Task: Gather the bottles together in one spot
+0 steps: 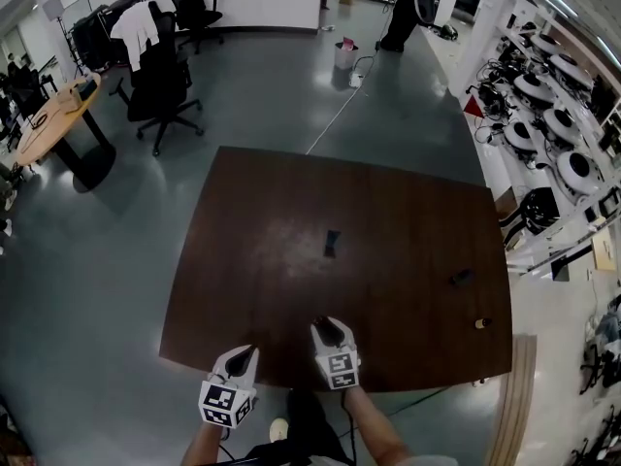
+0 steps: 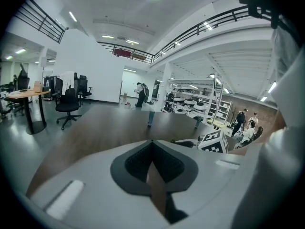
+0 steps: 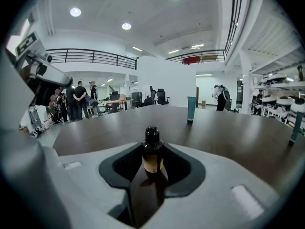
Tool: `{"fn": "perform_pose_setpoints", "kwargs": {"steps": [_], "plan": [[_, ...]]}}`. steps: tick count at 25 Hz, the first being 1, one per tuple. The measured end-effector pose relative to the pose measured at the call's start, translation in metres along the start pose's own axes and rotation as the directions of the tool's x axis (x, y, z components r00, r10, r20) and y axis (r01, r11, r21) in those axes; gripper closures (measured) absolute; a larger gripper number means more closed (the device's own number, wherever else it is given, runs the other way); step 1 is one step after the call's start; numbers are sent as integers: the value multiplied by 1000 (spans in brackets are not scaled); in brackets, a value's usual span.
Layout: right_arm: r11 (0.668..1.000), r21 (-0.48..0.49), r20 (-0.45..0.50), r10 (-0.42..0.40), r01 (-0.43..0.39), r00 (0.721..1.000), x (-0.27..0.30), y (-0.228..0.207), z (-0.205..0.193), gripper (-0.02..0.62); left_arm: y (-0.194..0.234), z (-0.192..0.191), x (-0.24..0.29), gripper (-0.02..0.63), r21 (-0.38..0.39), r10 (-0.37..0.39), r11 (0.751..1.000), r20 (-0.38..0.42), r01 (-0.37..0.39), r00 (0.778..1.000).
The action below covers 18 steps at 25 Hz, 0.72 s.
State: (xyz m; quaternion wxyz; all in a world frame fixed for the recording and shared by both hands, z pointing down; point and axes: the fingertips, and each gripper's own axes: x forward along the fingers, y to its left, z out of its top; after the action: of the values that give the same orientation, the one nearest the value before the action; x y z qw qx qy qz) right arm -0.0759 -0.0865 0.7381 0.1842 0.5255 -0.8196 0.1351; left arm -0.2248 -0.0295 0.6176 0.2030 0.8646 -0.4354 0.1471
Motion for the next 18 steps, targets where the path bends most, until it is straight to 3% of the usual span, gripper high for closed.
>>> {"fn": "perform_pose_setpoints", "kwargs": {"steps": [3,6,9,16,18], "plan": [[1000,8,1,6,-6,1000,1,-2,0,460,-2,5,-1,606,4,0,1000,8,0,1000],[1000,21,1,8,-8,1000,-6,-3,-1,382,-6,10,-7,606,14,-3,1000,23,3,1000],[1000,22,8,-2,2,1000,-18,-3,4,379,-9,14,-15,606,23,-7,1000,37,6,999],[997,21,120,-74,72,990,-82,-1,43,407,-27,23,-52,606,49,-27,999,73,23,997],[996,23,163,-94,92,982,-108,4,62,460,-34,30,-64,606,60,-38,998,95,32,995]]}}
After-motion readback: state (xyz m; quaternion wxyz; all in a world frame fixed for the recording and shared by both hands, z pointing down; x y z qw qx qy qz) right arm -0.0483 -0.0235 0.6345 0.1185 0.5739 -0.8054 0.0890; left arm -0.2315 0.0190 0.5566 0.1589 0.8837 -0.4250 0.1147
